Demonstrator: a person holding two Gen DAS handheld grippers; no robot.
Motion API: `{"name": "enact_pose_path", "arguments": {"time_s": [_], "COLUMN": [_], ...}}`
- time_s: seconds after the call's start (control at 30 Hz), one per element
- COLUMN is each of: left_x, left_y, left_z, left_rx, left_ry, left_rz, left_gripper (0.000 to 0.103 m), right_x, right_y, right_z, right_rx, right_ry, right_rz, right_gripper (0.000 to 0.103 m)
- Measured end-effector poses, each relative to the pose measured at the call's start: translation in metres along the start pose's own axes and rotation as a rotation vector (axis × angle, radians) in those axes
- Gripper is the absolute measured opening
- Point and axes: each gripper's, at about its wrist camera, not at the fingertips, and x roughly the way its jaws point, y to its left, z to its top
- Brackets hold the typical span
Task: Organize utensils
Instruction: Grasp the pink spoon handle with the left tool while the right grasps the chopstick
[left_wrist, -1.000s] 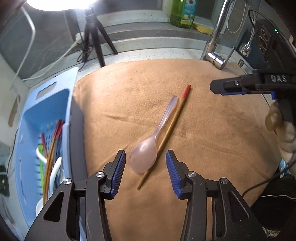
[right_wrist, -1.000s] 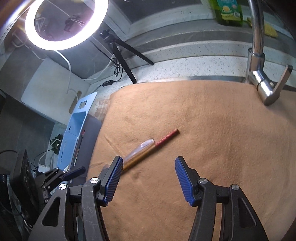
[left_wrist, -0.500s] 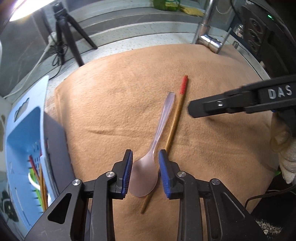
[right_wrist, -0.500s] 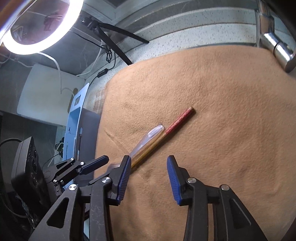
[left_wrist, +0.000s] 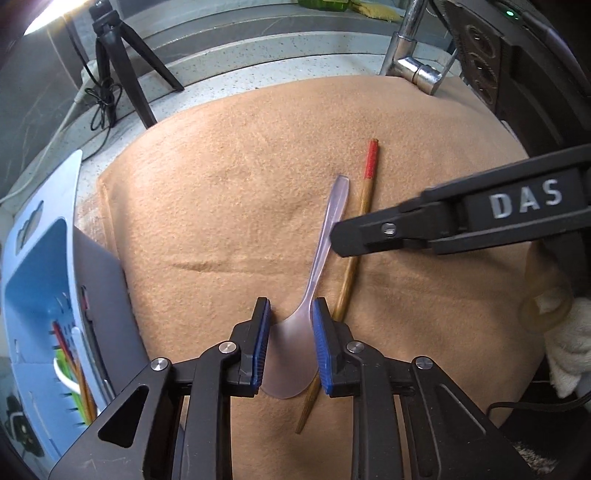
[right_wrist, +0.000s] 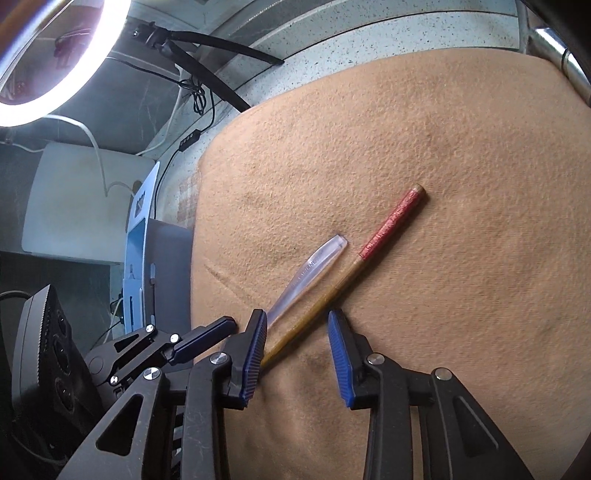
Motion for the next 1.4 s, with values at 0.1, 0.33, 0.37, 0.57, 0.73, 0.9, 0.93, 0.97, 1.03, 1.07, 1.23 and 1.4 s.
{"name": "enact_pose_path", "arguments": {"time_s": [0.1, 0.33, 0.37, 0.57, 0.73, 0.9, 0.93, 0.97, 1.03, 1.07, 1.23, 1.4], "left_x": [0.001, 0.002, 0.002, -0.001, 0.003, 0.005, 0.004, 0.003, 0.000, -0.001, 0.007, 0.003], "left_y": [0.001, 0.002, 0.002, 0.001, -0.004, 0.004, 0.007, 0.008, 0.009, 0.009, -0.001, -0.001], "left_z": [-0.001, -0.002, -0.002, -0.002, -0.002, -0.001, -0.002, -0.002, -0.004, -0.004, -0.004, -0.004], "left_rx": [0.011, 0.000, -0.004, -0.035, -0.018, -0.071, -0.083, -0.096, -0.104, -0.104, -0.069, -0.099], "left_ry": [0.002, -0.005, -0.006, -0.015, -0.002, -0.020, -0.023, -0.027, -0.031, -0.027, -0.003, -0.019], "left_rz": [-0.004, 0.003, 0.011, 0.040, 0.027, -0.001, -0.005, -0.006, 0.002, 0.003, 0.022, 0.001], "left_gripper": [0.021, 0.022, 0.022, 0.021, 0.022, 0.016, 0.014, 0.013, 0.012, 0.011, 0.013, 0.007], "right_x": [0.002, 0.005, 0.005, 0.004, 0.007, 0.008, 0.007, 0.006, 0.004, 0.003, 0.003, 0.001], "right_y": [0.003, 0.002, 0.002, 0.000, 0.007, 0.008, 0.006, 0.005, 0.001, 0.000, -0.001, -0.001], "right_z": [0.000, 0.003, 0.003, 0.003, 0.004, 0.003, 0.003, 0.003, 0.003, 0.002, 0.002, 0.000], "right_rx": [0.003, 0.017, 0.013, 0.011, -0.019, -0.041, -0.036, -0.034, -0.023, -0.019, -0.027, -0.031], "right_ry": [-0.010, -0.013, -0.012, 0.002, 0.001, -0.006, -0.007, -0.007, -0.006, -0.006, -0.001, 0.000], "right_rz": [-0.027, -0.047, -0.051, -0.052, -0.080, -0.083, -0.076, -0.072, -0.063, -0.059, -0.060, -0.049], "right_gripper": [0.026, 0.021, 0.019, 0.019, 0.019, 0.016, 0.015, 0.014, 0.011, 0.010, 0.010, 0.007]}}
